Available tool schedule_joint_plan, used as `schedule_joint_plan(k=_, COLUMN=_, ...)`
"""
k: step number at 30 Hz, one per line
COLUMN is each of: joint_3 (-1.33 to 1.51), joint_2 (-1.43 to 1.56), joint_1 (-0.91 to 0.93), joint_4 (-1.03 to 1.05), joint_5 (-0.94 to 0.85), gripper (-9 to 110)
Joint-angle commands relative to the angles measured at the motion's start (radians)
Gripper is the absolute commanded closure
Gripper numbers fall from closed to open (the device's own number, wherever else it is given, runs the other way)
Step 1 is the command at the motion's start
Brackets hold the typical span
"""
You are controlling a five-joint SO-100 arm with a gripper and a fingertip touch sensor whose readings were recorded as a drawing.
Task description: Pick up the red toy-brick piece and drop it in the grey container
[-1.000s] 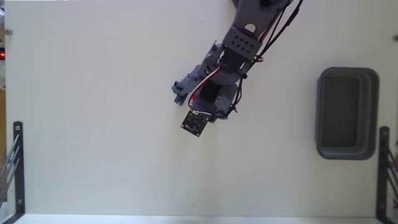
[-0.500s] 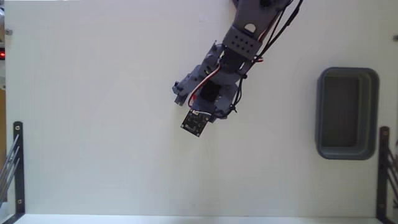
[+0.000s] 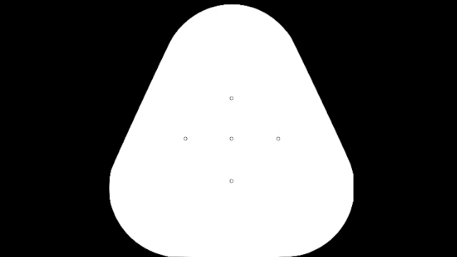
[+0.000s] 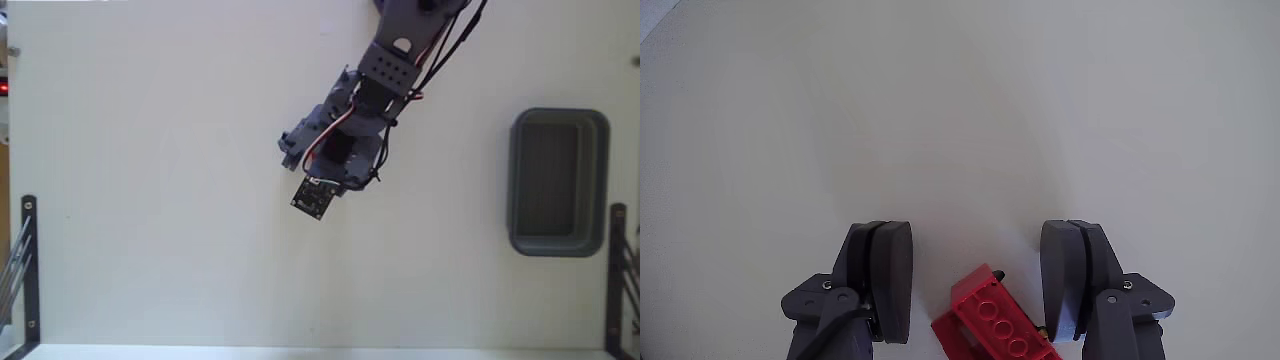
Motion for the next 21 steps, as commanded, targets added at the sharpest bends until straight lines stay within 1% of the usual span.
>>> schedule_joint_plan(k=1, joint_3=-0.019, joint_2=0.024, joint_1=0.012, joint_4=0.018, joint_5=0.000, gripper=26)
schedule_joint_plan(k=21, joint_3=-0.019, joint_2=0.024, joint_1=0.012, joint_4=0.018, joint_5=0.000, gripper=32)
